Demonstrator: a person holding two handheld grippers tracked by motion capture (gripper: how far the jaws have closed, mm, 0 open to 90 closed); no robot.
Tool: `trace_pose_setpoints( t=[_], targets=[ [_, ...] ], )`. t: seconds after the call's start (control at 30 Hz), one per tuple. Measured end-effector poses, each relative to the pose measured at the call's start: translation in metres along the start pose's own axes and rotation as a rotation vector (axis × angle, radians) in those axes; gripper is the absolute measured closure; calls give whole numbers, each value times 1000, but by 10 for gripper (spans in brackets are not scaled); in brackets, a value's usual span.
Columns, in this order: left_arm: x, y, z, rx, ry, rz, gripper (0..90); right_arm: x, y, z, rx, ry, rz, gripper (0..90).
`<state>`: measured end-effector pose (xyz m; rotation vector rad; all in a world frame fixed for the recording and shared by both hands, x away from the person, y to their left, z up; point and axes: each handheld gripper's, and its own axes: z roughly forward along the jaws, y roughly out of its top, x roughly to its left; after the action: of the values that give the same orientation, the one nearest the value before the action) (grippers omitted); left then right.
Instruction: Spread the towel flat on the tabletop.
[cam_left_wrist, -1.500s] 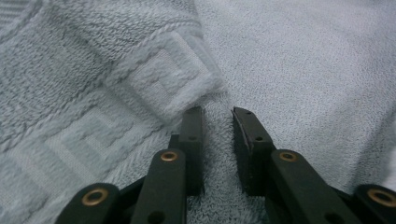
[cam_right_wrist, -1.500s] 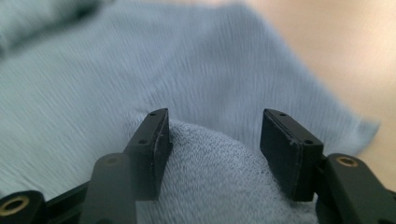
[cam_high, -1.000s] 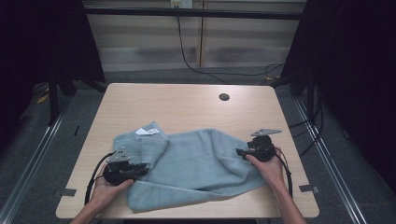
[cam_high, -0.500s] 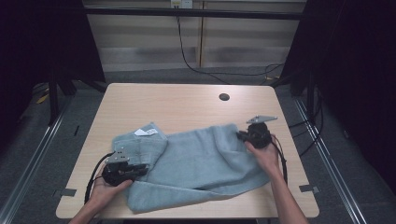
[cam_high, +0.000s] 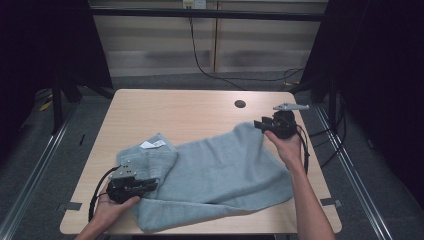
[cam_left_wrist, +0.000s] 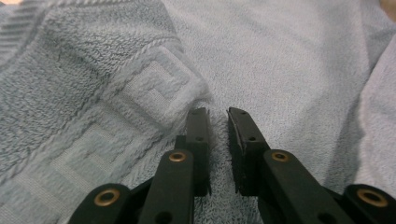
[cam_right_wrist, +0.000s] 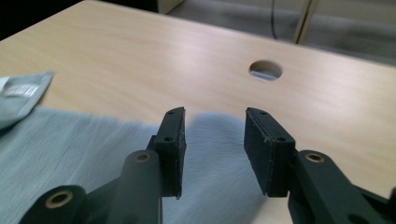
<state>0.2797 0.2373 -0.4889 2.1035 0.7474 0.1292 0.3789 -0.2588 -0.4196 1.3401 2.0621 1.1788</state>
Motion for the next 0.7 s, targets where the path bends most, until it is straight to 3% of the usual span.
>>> trace_pose_setpoints(
  t=[0.03,0.07,0.2,0.23,0.27,0.37,0.5,0.6,0.7],
  targets=[
    [-1,1,-2,-13,-19,-6,805,3,-7,-3,12,6,-4,564],
    [-1,1,-2,-13,-19,-6,809,3,-7,-3,12,6,-4,564],
    [1,3,-7,-45,-20,-22,806,18,-36,-22,24,57,-15,551],
    [1,4,-8,-55,-18,-24,797,27,-50,-33,17,99,11,552],
    [2,6,-9,-61,-17,-22,797,27,-50,-33,17,99,11,552],
    [5,13,-14,-95,-19,-38,764,47,-74,-44,67,128,-16,534],
    [14,24,-20,-142,-7,-65,690,70,-102,-55,105,181,-11,451],
    [24,33,-21,-137,36,-61,590,85,-114,-60,122,200,-5,392],
    [41,33,-18,-140,91,-87,510,97,-123,-61,153,190,-34,341]
  ],
)
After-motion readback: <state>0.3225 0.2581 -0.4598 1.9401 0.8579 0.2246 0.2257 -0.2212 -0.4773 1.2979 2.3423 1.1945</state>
